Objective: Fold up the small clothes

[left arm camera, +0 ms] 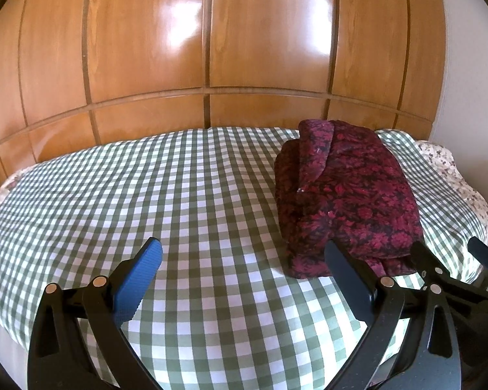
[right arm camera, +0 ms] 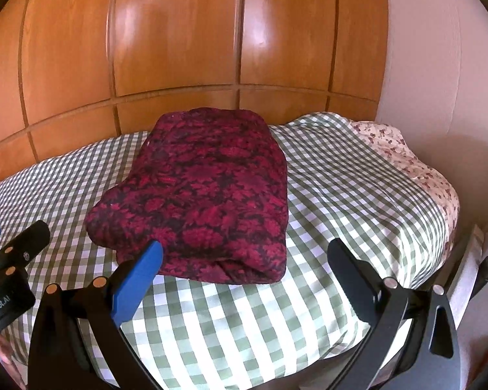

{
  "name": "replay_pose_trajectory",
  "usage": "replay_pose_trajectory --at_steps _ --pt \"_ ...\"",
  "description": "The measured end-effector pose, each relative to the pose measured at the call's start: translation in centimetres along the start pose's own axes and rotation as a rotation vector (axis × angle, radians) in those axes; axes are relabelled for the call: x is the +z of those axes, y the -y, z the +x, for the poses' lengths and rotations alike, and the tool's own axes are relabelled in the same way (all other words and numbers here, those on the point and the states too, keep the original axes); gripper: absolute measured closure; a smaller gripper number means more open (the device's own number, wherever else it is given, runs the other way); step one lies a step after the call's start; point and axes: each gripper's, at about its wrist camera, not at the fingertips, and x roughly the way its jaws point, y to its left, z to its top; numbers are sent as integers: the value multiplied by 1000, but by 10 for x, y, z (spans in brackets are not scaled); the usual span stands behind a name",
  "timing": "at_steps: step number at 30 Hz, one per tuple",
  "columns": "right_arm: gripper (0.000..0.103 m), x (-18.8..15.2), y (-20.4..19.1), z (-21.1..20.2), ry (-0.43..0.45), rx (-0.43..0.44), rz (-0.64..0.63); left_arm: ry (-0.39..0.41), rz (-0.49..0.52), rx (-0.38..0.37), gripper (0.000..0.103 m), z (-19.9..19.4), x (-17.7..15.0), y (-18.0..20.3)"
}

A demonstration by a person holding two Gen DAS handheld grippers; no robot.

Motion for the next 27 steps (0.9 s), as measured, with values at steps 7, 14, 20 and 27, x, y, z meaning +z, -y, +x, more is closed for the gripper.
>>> replay_pose_trajectory --at_steps 7,14,20,27 --pt "2 0 4 1 1 5 22 7 2 -4 4 -1 1 -2" --pt "2 -2 2 2 -7 14 21 8 1 -3 4 -2 0 -1" --pt "2 -3 2 3 -9 19 25 9 1 -4 4 -3 0 -3" --pt "2 -2 4 3 -4 18 31 14 9 -7 4 -4 0 -3"
